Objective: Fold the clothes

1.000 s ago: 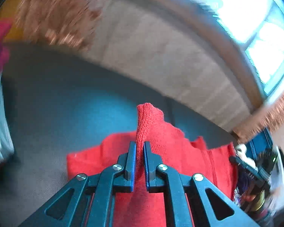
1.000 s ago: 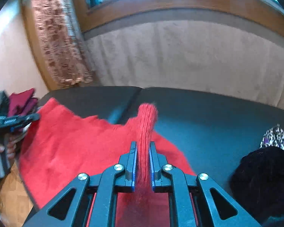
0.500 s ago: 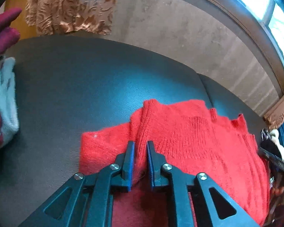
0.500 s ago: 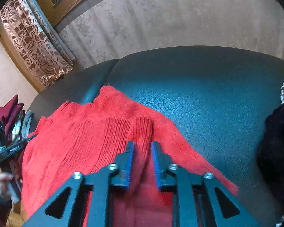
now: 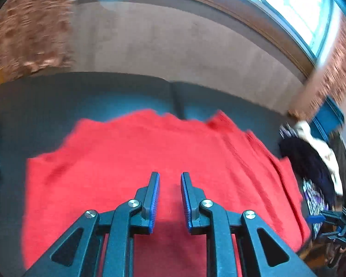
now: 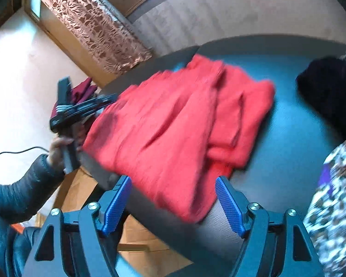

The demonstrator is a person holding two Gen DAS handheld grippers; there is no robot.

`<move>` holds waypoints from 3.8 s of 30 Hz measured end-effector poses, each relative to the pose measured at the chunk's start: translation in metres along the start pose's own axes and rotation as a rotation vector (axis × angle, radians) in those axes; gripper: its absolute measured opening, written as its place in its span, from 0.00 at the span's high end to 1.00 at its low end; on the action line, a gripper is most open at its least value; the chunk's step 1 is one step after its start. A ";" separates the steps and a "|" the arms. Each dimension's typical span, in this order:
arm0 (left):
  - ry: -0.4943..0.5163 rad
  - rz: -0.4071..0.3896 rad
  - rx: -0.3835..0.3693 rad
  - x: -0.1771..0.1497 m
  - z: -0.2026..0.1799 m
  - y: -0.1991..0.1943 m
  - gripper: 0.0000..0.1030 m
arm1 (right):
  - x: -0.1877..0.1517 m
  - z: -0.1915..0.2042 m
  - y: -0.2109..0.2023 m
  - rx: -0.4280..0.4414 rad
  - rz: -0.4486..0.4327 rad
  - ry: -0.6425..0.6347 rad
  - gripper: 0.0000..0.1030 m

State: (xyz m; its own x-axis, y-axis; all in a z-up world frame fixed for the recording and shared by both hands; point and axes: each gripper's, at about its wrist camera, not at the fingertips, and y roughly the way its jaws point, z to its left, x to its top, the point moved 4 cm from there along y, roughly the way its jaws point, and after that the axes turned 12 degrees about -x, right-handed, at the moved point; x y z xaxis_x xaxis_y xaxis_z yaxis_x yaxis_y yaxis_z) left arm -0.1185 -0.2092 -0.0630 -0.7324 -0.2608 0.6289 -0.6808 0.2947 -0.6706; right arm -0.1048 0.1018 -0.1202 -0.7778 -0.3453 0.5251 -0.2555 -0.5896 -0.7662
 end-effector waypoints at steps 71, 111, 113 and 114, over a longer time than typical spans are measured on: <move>-0.006 -0.046 -0.137 -0.057 0.009 -0.033 0.72 | 0.035 0.006 0.012 -0.300 -0.106 -0.092 0.38; -0.179 -0.094 -0.177 -0.121 0.113 -0.143 0.64 | 0.104 0.042 0.073 -0.545 -0.169 -0.189 0.26; -0.168 -0.063 -0.208 -0.128 0.107 -0.137 0.66 | 0.104 0.027 0.089 -0.575 -0.131 -0.166 0.23; -0.169 -0.055 -0.225 -0.130 0.104 -0.134 0.66 | 0.100 0.017 0.095 -0.573 -0.112 -0.145 0.22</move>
State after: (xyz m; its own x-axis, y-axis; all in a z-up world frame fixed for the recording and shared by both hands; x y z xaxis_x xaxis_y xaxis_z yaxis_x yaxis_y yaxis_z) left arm 0.0672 -0.3100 -0.0955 -0.6988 -0.4256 0.5749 -0.7138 0.4674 -0.5216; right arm -0.1972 -0.0008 -0.1340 -0.6528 -0.4236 0.6281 -0.6312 -0.1543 -0.7601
